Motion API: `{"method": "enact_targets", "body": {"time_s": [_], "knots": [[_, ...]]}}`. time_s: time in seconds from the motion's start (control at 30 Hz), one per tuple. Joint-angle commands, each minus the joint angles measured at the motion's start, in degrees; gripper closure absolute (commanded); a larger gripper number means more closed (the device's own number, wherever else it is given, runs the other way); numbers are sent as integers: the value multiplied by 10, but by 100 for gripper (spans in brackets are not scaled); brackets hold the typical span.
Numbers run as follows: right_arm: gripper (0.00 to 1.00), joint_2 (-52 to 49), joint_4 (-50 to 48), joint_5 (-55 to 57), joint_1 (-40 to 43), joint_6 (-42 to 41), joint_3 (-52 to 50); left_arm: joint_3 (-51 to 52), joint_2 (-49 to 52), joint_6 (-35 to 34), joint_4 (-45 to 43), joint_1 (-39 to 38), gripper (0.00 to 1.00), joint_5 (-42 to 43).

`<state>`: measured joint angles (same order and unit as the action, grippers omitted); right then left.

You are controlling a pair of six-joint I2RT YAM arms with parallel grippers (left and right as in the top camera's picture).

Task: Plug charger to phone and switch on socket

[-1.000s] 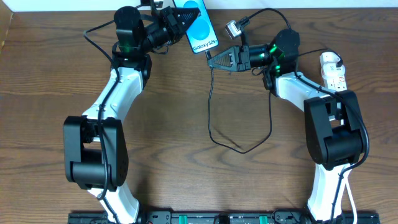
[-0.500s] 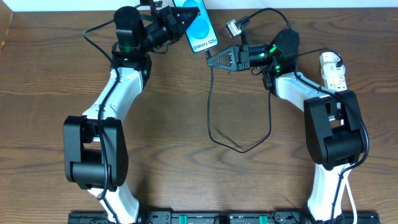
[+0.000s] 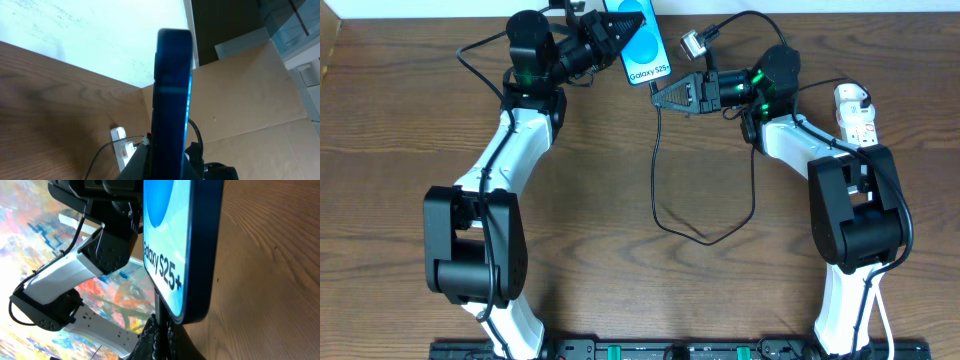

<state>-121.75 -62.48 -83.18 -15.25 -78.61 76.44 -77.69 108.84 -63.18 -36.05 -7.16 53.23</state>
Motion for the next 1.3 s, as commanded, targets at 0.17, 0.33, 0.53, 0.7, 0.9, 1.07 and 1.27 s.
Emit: {"method": "enact_targets", "body": {"time_s": [0.17,0.33,0.53,0.7,0.9,1.07,1.27], "knots": [[99,15,-3,83,1,-2,31,-2,-14,-5,1,-25,93,67],[99,15,-2,71,1,-2,31,-2,-14,-5,1,-22,93,61],[91,15,31,28,0,-2,31,-2,-14,-5,1,-9,93,61],[86,15,34,2,-2,-2,31,-2,-14,-5,1,5,93,61],[79,15,34,-23,-2,0,31,-2,-14,16,51,17,93,61],[49,15,34,-45,-1,16,31,-2,-14,87,160,25,93,62],[20,15,47,-59,-1,43,31,-2,-14,184,288,25,93,64]]}}
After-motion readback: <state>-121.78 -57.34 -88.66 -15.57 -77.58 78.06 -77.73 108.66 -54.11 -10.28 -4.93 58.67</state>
